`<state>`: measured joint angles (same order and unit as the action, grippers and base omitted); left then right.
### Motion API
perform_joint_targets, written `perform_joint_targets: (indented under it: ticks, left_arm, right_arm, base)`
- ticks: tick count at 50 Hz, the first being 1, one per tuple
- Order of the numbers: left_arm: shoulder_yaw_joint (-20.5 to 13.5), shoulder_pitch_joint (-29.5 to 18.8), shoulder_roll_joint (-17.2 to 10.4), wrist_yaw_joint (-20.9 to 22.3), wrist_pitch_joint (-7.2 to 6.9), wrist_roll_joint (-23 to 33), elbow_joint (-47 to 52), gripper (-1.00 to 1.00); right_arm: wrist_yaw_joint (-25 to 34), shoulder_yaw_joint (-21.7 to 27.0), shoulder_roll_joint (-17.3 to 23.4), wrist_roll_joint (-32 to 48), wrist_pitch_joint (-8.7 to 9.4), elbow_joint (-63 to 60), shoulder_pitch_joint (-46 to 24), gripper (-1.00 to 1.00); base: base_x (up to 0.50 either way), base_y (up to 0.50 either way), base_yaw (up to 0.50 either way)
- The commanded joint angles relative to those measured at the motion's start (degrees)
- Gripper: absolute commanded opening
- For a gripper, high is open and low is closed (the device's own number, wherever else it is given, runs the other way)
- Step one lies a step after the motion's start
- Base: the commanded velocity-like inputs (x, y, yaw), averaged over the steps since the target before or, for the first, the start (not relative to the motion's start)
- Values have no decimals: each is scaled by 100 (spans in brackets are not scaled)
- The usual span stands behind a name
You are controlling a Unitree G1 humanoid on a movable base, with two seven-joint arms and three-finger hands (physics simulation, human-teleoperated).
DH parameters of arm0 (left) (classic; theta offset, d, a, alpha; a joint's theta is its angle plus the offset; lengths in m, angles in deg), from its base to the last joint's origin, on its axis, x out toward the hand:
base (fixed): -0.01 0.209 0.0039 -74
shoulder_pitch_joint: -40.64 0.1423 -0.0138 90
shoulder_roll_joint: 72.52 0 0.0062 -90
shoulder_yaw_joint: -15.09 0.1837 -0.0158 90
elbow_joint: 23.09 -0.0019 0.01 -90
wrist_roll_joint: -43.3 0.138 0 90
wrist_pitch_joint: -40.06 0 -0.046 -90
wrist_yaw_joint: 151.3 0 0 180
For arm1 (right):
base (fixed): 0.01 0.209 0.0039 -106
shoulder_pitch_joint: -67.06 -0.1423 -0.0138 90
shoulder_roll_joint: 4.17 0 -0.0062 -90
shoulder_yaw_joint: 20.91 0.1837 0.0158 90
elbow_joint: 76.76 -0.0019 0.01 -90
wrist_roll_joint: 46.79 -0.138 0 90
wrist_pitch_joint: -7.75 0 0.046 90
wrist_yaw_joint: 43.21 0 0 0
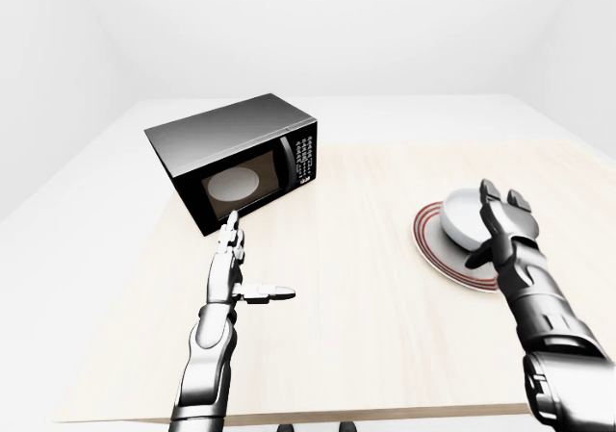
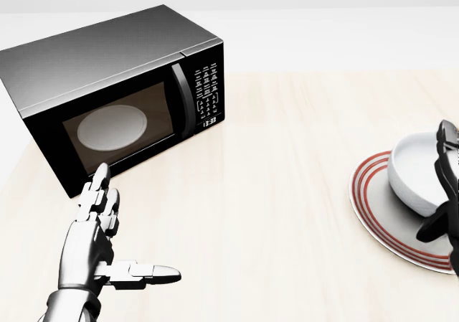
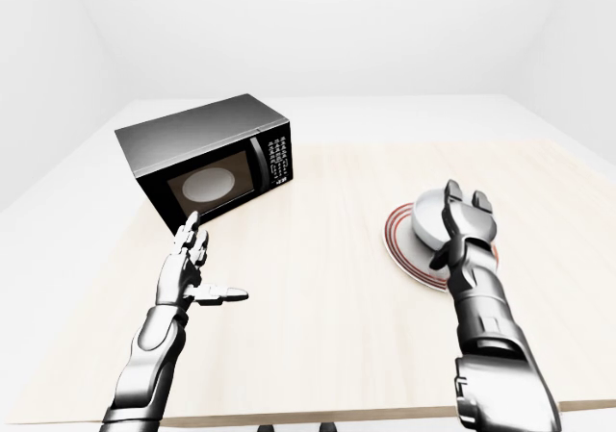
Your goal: Pick up the white bowl and put it on the plate.
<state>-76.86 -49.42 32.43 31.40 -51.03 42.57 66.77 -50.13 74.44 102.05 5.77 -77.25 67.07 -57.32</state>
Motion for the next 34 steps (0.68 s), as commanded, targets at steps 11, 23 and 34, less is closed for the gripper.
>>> perform_joint_targets:
  ticks: [11,23,34]
  left_arm:
    - [-8,-19,-5,-27,18,13,-46,100]
    - [-8,-19,-5,-29,15,15,-45,100]
    - [-8,-19,-5,-28,18,15,-46,100]
  right_arm:
    - [3456,1119,63,366,0,-5665,-140,100]
    - [3527,1166,269,-1562,0,-6174,-1560,100]
    - [3109,1109,1099,-3320,0,-7610,-3646,100]
  base:
    - [0,0,0]
    - [0,0,0]
    - [0,0,0]
